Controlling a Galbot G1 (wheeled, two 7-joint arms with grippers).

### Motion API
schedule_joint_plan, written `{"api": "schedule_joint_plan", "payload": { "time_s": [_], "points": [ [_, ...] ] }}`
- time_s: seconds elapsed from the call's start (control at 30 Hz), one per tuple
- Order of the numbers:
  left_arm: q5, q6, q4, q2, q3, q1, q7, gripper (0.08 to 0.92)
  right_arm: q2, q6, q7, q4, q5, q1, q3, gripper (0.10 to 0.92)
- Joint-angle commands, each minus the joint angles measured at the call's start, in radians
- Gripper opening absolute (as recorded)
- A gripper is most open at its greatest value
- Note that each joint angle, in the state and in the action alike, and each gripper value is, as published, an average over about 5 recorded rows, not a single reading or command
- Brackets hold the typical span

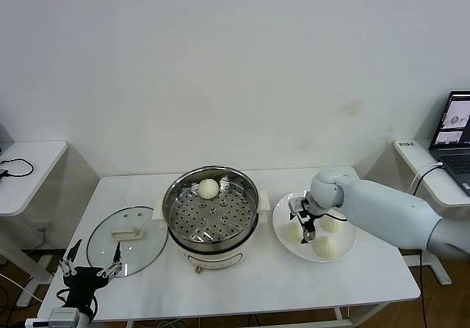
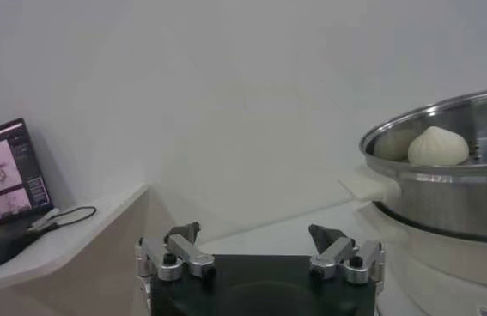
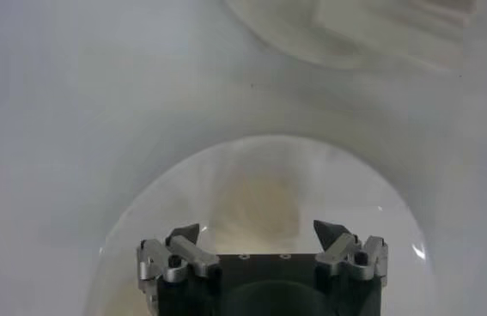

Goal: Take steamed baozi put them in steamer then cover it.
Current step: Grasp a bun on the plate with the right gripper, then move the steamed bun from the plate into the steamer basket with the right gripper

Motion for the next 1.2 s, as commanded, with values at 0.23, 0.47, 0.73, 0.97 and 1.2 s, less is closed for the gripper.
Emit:
{"api": "schedule_joint_plan", "payload": {
  "time_s": [0.23,0.47,0.73,0.97,1.2],
  "points": [
    [0.002,0.0,-0.007,-0.004,0.002,0.002,0.0,0.823,0.027,-0.005,0.006,-0.037,-0.008,-0.021,0.024,0.717],
    [0.001,0.0,-0.007,-0.005,0.002,0.002,-0.001,0.823,0.027,-0.007,0.007,-0.043,-0.005,-0.02,0.035,0.651],
    [0.001,0.0,-0.016,-0.004,0.002,0.0,-0.001,0.823,-0.007,-0.016,-0.005,0.006,0.034,0.061,0.021,0.598],
    [0.0,0.001,-0.018,0.0,0.004,-0.003,-0.001,0.823,-0.058,-0.035,-0.012,0.089,0.134,0.261,-0.055,0.594],
    [0.001,0.004,-0.015,-0.002,0.017,-0.019,-0.001,0.823,-0.039,-0.078,0.005,0.164,0.27,0.544,-0.181,0.595]
  ]
}}
